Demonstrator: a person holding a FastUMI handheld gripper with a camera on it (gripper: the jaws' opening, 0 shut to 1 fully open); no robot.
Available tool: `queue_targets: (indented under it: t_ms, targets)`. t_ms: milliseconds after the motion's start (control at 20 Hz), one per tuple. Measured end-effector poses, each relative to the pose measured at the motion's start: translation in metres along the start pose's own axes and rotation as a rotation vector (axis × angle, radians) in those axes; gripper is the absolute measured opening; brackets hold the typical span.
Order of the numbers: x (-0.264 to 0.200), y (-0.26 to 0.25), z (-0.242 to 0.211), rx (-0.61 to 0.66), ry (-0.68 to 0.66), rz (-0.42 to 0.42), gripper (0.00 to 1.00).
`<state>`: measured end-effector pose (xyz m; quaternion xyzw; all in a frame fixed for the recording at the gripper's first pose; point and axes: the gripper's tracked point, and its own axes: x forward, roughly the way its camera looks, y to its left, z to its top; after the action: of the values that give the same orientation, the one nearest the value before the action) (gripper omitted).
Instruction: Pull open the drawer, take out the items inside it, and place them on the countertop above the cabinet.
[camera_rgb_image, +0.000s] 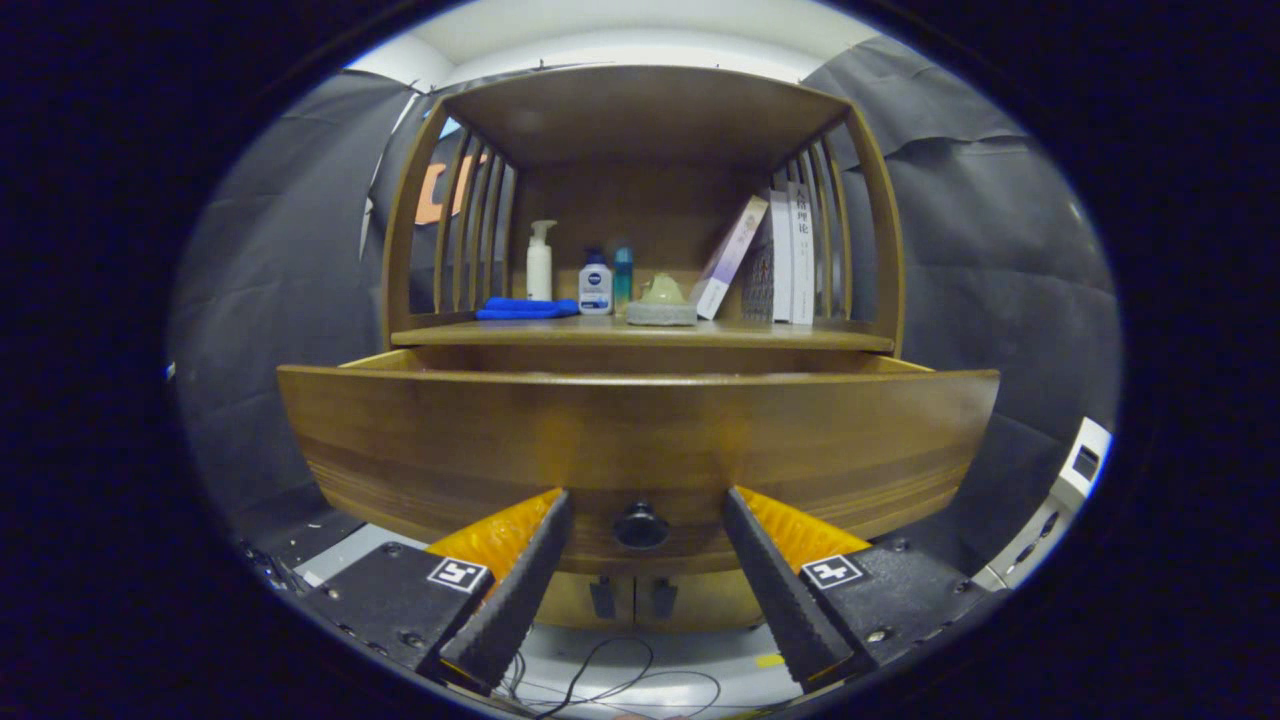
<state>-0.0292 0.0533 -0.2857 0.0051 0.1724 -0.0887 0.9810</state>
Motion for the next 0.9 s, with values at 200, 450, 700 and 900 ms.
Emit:
queue_targets:
  t_ms: [200,450,700,900]
  targets:
    - [0.019,0.001,0.010,0.036,0.019,0.009,0.99]
    - [0.041,0.000,0.014,0.014,0.028,-0.002,1.00]
    - [0.067,0.001,0.020,-0.027,0.034,-0.008,1.00]
    - [0.087,0.002,0.025,-0.026,0.035,-0.012,1.00]
